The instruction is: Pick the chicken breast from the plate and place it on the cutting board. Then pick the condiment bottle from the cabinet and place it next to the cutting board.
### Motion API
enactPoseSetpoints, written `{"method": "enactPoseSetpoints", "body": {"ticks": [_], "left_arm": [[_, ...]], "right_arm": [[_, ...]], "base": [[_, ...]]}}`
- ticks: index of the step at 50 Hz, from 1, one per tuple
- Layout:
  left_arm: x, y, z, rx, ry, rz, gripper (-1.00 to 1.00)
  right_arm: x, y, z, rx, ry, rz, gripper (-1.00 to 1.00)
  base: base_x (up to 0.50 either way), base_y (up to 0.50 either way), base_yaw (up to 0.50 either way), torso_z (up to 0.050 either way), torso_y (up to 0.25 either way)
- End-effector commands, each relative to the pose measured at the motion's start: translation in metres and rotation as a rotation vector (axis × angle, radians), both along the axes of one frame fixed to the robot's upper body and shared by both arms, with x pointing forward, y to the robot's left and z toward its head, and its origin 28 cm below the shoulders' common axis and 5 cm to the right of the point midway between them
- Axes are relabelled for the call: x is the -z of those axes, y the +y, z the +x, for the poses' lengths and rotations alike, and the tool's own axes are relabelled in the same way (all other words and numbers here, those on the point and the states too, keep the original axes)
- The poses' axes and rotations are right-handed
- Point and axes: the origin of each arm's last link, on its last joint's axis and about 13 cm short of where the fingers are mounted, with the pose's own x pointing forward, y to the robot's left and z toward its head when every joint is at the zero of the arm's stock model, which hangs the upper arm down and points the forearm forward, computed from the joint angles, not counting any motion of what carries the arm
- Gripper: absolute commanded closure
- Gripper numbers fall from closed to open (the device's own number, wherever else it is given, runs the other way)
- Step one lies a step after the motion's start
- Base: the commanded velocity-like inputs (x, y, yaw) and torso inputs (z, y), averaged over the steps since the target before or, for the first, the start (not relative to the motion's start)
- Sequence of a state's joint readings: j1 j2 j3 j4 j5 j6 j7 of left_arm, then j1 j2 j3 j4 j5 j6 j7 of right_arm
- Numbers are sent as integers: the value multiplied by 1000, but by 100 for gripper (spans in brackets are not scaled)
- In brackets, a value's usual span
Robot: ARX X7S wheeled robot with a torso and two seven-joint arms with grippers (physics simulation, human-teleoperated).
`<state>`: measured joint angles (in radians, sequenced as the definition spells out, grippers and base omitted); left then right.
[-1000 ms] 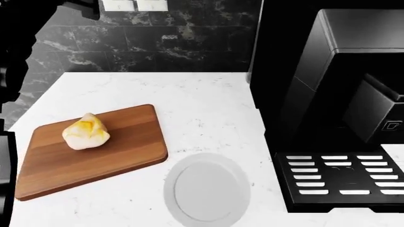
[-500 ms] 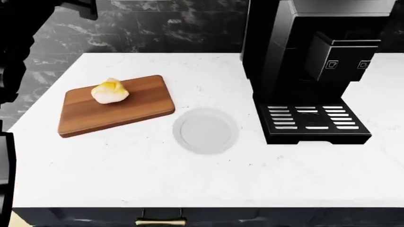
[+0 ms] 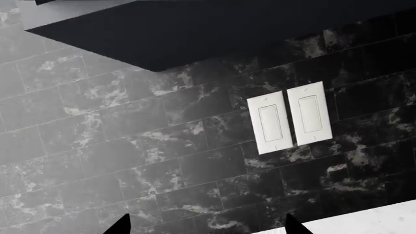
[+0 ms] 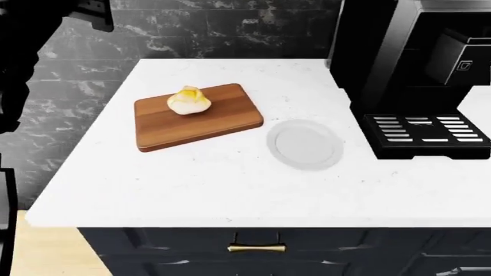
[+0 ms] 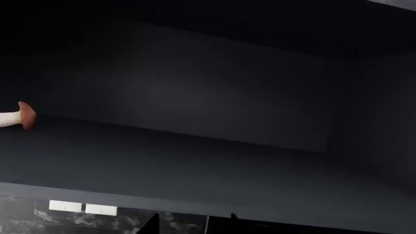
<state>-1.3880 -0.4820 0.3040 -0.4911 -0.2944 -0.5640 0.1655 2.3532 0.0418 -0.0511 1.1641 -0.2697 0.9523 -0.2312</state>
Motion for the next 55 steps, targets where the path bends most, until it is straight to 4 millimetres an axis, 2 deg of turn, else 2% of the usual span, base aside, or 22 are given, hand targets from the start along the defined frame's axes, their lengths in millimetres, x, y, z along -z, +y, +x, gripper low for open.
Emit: {"method": "enactPoseSetpoints", "body": {"ticks": [1, 19, 20, 21, 27, 37, 47, 55], "left_arm": [[5, 4, 0, -10, 9, -9, -100], [6, 4, -3, -7, 10, -9, -100], [7, 4, -3, -8, 12, -9, -100], [8, 5, -3, -8, 14, -9, -100], [16, 7, -6, -19, 28, -23, -100], [38, 12, -22, -42, 34, -62, -100], [46, 15, -37, -53, 11, -83, -100], [53, 17, -57, -53, -4, -102, -100]], "right_arm": [[-2, 0, -1, -3, -7, -6, 100], [-2, 0, -1, -3, -7, -6, 100], [-15, 26, -4, -266, -162, 4, 100], [-14, 30, -2, -336, -160, 38, 100], [-7, 26, 6, -382, -123, 66, 100], [5, 24, 21, -451, -86, 81, 100], [19, 22, 34, -490, -60, 53, 100], [57, 24, 25, -527, -30, 72, 100]], "base": [[0, 500, 0, 0, 0], [0, 500, 0, 0, 0], [0, 352, 0, 0, 0], [0, 0, 0, 0, 0], [0, 0, 0, 0, 0], [0, 0, 0, 0, 0], [0, 0, 0, 0, 0], [0, 0, 0, 0, 0]]}}
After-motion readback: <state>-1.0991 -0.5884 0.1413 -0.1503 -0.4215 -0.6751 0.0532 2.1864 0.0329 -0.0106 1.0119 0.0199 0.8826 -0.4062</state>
